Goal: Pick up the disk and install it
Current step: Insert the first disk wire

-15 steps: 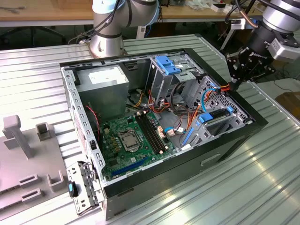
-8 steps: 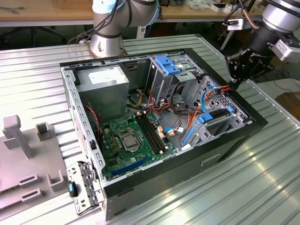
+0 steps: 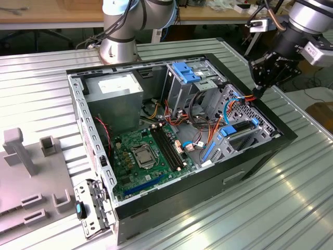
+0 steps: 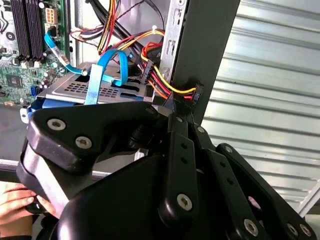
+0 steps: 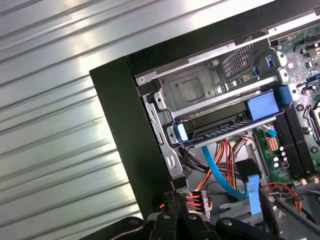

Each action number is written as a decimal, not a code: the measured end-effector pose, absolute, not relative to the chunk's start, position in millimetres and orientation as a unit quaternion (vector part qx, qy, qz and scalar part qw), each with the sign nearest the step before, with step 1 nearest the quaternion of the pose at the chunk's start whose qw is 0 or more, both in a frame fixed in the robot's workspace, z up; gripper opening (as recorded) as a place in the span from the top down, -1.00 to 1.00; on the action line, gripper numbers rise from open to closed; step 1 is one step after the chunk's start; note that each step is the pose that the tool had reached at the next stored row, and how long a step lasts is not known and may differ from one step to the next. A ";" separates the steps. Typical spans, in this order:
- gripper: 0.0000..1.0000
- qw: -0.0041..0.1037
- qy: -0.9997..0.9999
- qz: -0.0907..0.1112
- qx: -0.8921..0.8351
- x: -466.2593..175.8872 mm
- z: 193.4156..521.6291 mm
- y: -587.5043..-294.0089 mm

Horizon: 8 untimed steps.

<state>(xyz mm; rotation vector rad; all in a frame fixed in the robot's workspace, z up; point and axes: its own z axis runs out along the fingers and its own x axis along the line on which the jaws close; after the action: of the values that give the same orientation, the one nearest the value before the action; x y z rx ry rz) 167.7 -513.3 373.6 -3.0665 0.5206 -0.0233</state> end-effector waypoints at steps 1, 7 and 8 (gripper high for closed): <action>0.79 0.016 0.158 -0.007 -0.987 167.8 373.5 -512.9; 0.79 0.016 0.122 -0.008 -0.992 168.5 373.6 -512.2; 0.79 0.017 0.120 -0.010 -0.993 168.6 373.6 -512.1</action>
<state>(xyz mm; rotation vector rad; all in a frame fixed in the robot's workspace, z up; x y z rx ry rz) 168.6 -512.1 373.6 -3.0858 0.3723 -0.0304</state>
